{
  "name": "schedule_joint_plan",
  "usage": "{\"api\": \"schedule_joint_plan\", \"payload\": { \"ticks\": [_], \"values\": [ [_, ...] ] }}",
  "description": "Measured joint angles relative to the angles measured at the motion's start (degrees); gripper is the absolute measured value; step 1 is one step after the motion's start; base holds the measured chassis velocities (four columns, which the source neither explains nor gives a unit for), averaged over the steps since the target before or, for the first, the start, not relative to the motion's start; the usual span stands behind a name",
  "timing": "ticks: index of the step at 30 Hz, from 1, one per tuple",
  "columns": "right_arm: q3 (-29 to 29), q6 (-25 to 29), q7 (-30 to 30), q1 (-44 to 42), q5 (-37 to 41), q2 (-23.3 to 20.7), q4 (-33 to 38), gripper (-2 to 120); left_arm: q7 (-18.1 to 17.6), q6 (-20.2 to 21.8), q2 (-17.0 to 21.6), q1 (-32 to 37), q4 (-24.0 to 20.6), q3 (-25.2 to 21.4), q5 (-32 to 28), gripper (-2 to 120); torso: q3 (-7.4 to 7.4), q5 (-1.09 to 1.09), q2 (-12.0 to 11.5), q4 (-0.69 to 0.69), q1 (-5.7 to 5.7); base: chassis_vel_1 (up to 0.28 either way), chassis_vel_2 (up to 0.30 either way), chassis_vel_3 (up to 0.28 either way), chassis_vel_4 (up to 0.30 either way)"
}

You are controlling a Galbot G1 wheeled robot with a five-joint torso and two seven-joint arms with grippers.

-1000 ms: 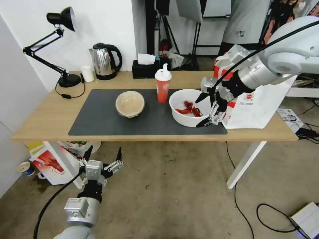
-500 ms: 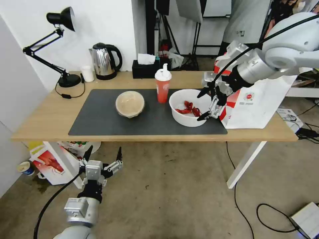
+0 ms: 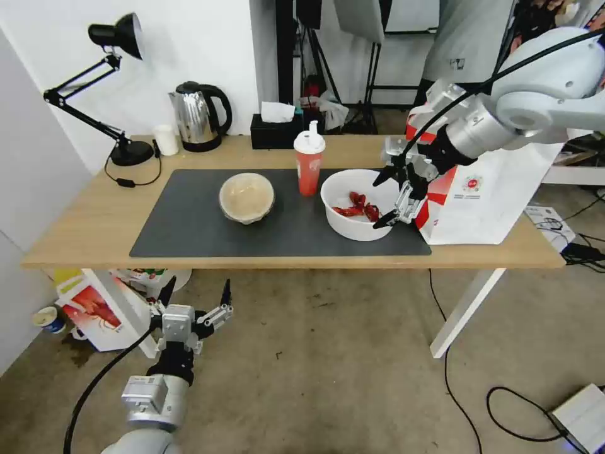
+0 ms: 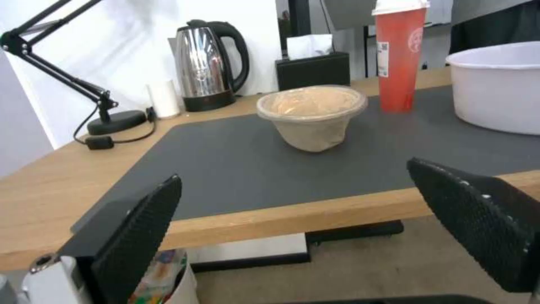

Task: Pick up the trash from the table and place it into the takeout bag.

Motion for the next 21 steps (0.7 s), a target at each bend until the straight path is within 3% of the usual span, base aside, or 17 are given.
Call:
{"api": "schedule_joint_plan", "payload": {
  "ticks": [21],
  "values": [
    [0.86,-0.81,-0.40,-3.25,0.12,-1.28,-0.23,100,0.00,0.00,0.00,0.00,0.00,0.00,0.00,100,0.00,0.00,0.00,0.00,0.00,0.000,0.000,0.000,0.000]
  ]
}}
